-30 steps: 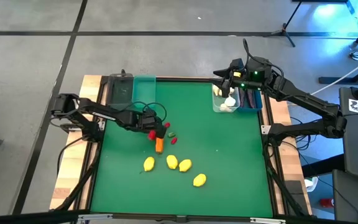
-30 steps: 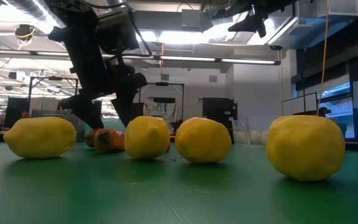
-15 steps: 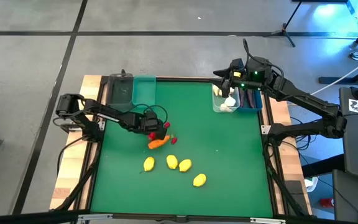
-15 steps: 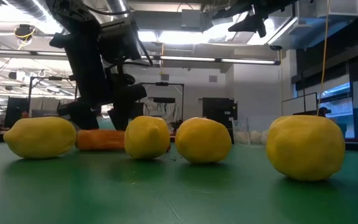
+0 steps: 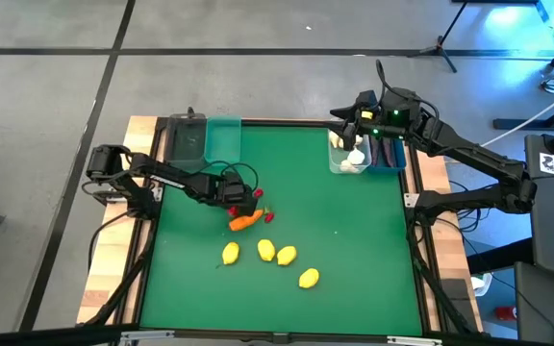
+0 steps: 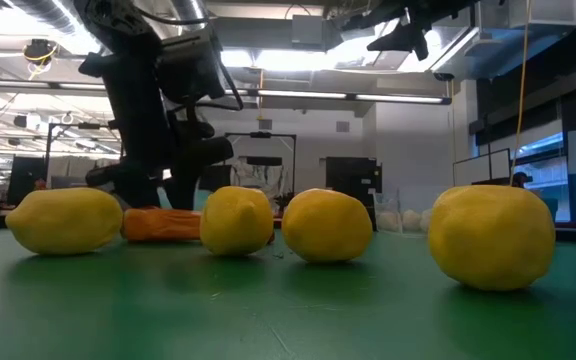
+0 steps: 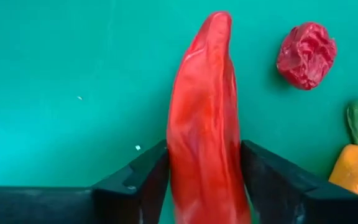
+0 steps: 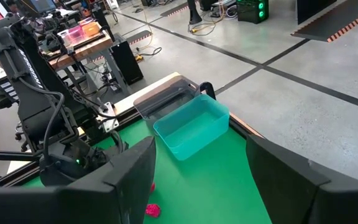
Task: Sort produce into baskets
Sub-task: Put the red chilli pepper into the black bin
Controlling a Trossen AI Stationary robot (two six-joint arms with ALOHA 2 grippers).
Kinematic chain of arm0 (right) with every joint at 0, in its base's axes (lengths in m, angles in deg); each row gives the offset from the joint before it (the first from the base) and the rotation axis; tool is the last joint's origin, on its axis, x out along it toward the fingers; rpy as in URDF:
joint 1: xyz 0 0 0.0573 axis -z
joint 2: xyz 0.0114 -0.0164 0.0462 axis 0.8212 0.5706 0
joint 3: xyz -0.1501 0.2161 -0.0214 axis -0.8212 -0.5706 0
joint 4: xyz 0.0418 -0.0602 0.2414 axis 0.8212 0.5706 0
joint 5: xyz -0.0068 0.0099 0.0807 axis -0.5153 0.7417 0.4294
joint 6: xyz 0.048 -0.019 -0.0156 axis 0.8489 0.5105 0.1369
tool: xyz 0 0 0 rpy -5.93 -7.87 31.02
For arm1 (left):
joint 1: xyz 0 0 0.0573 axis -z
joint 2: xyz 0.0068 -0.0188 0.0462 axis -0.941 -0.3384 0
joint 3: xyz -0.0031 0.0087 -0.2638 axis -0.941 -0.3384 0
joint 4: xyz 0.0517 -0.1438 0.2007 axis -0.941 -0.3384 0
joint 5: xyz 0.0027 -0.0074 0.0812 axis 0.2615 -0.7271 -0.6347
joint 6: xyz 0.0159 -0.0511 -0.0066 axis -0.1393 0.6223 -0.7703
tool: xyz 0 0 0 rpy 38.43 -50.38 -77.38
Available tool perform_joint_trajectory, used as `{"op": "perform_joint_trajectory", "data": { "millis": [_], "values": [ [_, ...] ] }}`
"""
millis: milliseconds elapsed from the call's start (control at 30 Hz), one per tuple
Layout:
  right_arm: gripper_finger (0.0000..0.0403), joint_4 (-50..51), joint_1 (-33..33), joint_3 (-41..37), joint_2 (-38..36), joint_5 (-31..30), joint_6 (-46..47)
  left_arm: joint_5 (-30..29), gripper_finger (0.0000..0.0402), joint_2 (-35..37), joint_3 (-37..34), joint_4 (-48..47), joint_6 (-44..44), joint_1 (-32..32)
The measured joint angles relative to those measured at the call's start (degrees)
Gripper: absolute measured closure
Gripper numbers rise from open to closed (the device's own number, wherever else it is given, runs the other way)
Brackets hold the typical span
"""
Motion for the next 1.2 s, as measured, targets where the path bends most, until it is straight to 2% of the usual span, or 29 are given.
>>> {"op": "perform_joint_trajectory", "data": {
  "millis": [267,767,1000,1133,1200],
  "values": [
    [0.0155,0.0,-0.01,0.0,0.0,0.0,0.0,2.06,0.0261,0.44,0.0,0.32,0.0,-0.07],
    [0.0155,0.0,-0.02,0.0,0.0,-0.01,-0.02,1.5,0.0257,9.72,0.91,0.49,-0.58,-4.27],
    [0.0155,-0.02,0.0,0.0,0.0,-0.63,-0.07,-3.81,0.0257,16.39,5.86,0.72,-7.09,-8.97],
    [0.0155,-0.04,-0.02,0.0,0.0,-0.65,-0.09,-9.94,0.0257,19.46,7.98,0.7,-12.5,-14.78],
    [0.0155,-0.04,0.0,0.0,0.0,-0.65,-0.1,-10.92,0.0257,20.72,8.11,-0.43,-14.98,-18.63]
  ]
}}
